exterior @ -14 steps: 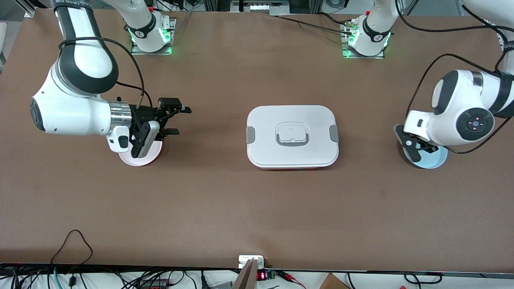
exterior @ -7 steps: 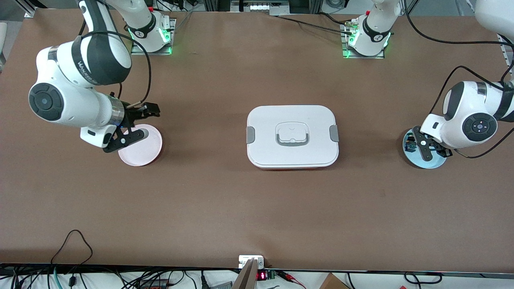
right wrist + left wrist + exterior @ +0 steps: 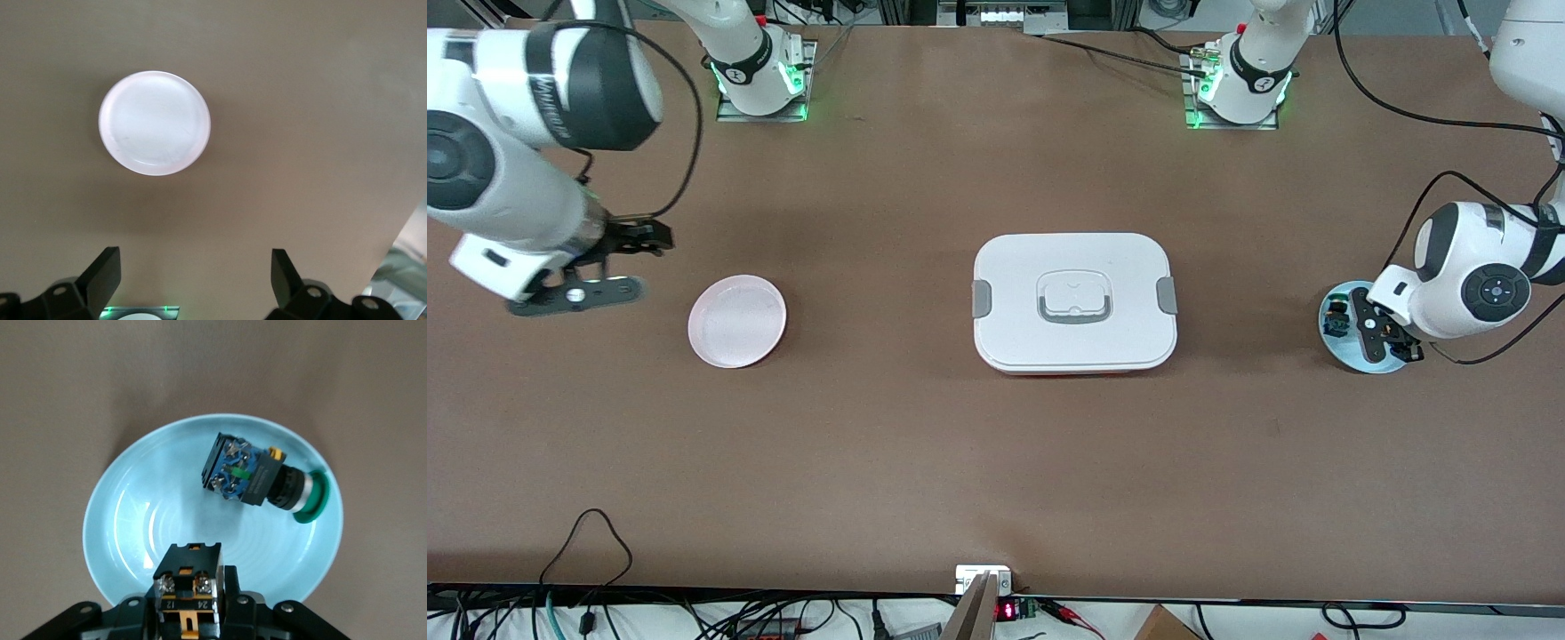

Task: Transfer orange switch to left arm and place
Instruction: 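Lower the switch onto the blue plate while the right gripper withdraws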

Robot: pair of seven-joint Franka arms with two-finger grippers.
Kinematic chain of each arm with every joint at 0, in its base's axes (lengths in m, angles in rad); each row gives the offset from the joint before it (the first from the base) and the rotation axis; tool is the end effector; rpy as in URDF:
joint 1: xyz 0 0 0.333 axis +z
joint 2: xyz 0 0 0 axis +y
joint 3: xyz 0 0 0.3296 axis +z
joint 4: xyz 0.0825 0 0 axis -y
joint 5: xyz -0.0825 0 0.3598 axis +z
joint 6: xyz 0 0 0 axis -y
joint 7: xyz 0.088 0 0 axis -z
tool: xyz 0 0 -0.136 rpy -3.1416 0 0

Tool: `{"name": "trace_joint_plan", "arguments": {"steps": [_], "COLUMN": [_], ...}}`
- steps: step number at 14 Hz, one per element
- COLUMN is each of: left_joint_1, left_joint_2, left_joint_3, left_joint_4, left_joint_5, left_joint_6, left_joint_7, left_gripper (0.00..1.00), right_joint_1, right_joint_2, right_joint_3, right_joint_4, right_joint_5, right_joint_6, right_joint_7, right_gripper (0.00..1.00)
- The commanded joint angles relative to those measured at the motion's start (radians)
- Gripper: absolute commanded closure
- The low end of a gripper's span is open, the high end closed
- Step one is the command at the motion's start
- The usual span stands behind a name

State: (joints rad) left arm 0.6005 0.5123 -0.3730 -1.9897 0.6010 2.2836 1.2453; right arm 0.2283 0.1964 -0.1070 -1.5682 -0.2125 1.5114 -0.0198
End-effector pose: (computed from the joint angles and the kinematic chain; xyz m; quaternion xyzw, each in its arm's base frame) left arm 0.5589 0.1593 0.2080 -0.7500 0.6469 0.1327 0.0377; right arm 0.5647 0.0436 0.5024 0.9824 0.0762 -0.1189 0.1224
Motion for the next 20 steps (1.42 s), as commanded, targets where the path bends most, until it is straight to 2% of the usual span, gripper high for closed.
{"name": "trace_joint_plan", "arguments": {"steps": [1, 2, 6, 7, 9, 11, 13, 14, 17, 20], "left_joint_1": [0.042, 0.042, 0.041, 0.041, 0.044, 0.047, 0.042, 0.042, 0.047, 0.042], "left_joint_2": [0.011, 0.018, 0.031, 0.031, 0.031, 0.032, 0.017, -0.003, -0.053, -0.093], "left_joint_3": [-0.015, -0.015, -0.015, -0.015, -0.017, -0.020, -0.029, -0.038, -0.078, -0.099], "left_joint_4": [-0.052, -0.051, -0.050, -0.050, -0.046, -0.037, -0.025, -0.021, 0.009, 0.075], "left_joint_5": [0.042, 0.045, 0.054, 0.054, 0.054, 0.054, 0.054, 0.052, 0.031, -0.119], "left_joint_6": [0.082, 0.083, 0.099, 0.099, 0.099, 0.100, 0.088, 0.070, -0.082, -0.258], "left_joint_7": [0.023, 0.023, 0.022, 0.023, 0.040, 0.120, 0.125, 0.125, 0.121, 0.097], "left_gripper": [0.96, 0.94, 0.85, 0.75, 0.00, 0.00, 0.00, 0.00, 0.00, 0.00], "right_joint_1": [-0.075, -0.117, -0.227, -0.225, -0.234, -0.227, -0.225, -0.225, -0.224, -0.224], "right_joint_2": [0.006, 0.006, -0.012, -0.014, -0.017, -0.055, -0.170, -0.192, -0.186, -0.183], "right_joint_3": [-0.013, -0.010, 0.073, 0.070, 0.069, 0.067, 0.067, 0.070, 0.073, 0.073], "right_joint_4": [0.046, 0.053, 0.076, 0.074, 0.057, -0.010, -0.186, -0.212, -0.168, -0.135], "right_joint_5": [0.161, 0.201, 0.197, 0.193, 0.197, 0.199, 0.193, 0.191, 0.191, 0.197], "right_joint_6": [-0.039, -0.028, -0.028, -0.023, 0.001, 0.050, 0.189, 0.213, 0.170, 0.168], "right_joint_7": [0.130, 0.161, 0.115, 0.080, 0.023, 0.026, 0.027, 0.023, 0.023, 0.012], "right_gripper": [0.00, 0.00, 0.00, 0.00, 0.00, 0.00, 0.00, 0.00, 0.00, 0.00]}}
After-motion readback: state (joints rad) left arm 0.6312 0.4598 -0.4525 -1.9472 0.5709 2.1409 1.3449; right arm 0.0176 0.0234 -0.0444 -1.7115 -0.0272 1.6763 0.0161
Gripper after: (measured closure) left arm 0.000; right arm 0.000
